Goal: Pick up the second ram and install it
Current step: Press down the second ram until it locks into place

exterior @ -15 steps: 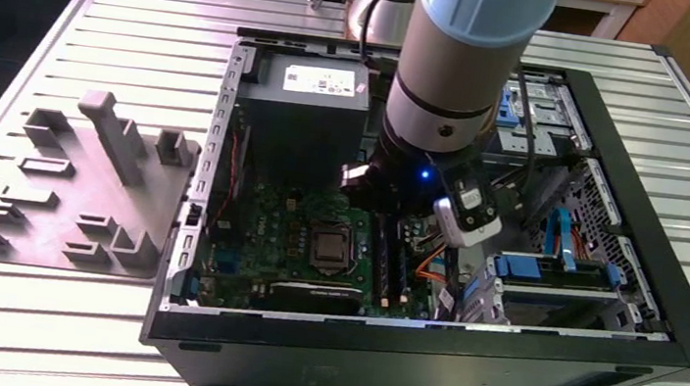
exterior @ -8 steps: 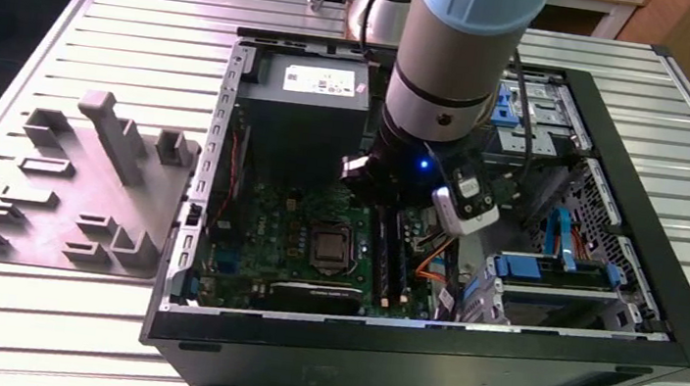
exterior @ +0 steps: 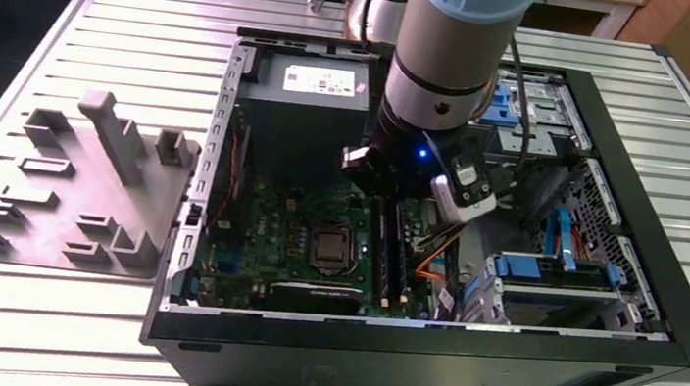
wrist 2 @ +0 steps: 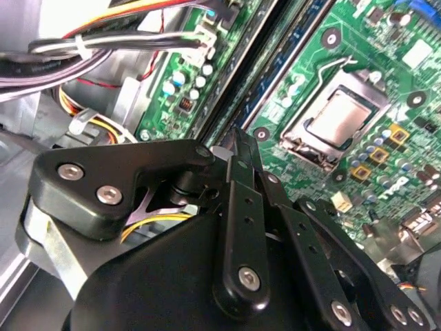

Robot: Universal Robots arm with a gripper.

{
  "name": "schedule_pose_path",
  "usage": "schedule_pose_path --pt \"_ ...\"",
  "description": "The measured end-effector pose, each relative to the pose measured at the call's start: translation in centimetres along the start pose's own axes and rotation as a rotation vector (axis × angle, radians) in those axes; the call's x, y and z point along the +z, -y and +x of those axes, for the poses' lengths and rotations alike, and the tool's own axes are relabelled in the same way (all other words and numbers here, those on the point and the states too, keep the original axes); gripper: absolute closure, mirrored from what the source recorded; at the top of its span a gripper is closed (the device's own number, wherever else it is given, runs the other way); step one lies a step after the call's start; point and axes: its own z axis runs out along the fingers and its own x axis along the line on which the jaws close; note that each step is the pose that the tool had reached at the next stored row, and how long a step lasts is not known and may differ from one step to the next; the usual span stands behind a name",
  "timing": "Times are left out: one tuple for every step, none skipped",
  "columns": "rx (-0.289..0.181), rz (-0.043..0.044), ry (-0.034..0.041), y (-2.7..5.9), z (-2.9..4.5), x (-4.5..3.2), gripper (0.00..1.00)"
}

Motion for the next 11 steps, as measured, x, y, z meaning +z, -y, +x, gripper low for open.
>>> schedule_pose_path --pt "0.0 0.0001 0.0 -0.19 0.01 0.01 0.9" --pt "0.0 -0.0002 0.0 -0.37 0.01 0.02 0.9" --pt "0.0 -0.0004 0.0001 -0.54 0.01 0.03 0.9" --pt "0.0 -0.0005 0.0 -0.68 0.02 0.04 0.9" --pt "0.0 -0.0008 0.0 -0.8 0.02 0.05 0.9" --pt "0.0 -0.001 0.0 -0.91 0.03 0.05 0.9" --pt "0.0 -0.0011 0.0 -1.02 0.03 0.07 0.9" --pt "0.0 -0.0011 0.0 -1.14 0.03 0.08 0.9" --pt "0.0 -0.0011 0.0 -1.26 0.04 0.11 0.9" --pt "0.0 -0.0011 -0.0001 -1.38 0.04 0.17 0.9" --pt "0.0 -0.0012 -0.0001 -1.45 0.04 0.26 0.9"
